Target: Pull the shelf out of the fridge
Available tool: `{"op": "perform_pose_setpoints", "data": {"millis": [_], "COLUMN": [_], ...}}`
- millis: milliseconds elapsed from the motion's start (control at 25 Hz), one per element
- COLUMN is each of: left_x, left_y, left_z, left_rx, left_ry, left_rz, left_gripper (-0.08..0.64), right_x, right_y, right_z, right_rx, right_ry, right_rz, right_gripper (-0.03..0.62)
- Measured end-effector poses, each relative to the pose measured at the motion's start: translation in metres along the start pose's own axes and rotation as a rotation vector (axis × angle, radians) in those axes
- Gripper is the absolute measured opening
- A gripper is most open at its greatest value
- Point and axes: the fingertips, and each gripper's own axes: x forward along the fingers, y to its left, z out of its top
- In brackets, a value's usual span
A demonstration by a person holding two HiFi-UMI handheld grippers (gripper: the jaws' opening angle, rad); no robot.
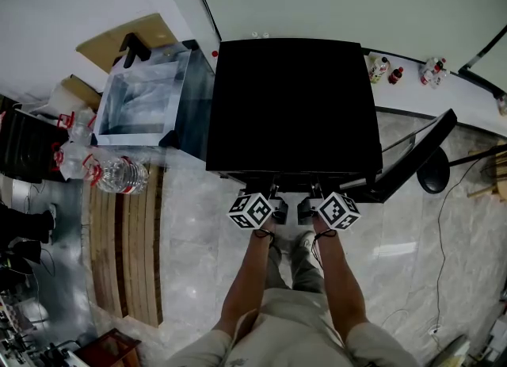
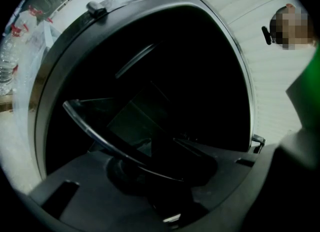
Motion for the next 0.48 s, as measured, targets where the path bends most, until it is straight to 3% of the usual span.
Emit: {"op": "perform_pose_setpoints", "data": {"millis": [480], "left_x": [-0.014], "left_y": [-0.013], "left_z": [0.005], "left_rx": [0.003], "left_ry": [0.006], "left_rz": [-0.020], "left_gripper": [0.144], "right_x": [-0.015], "right_y": [0.014], "right_z": [0.004], "right_rx": [0.008], "right_ry": [0.008], "right_rz": [0.017], "right_gripper": [0.109]}}
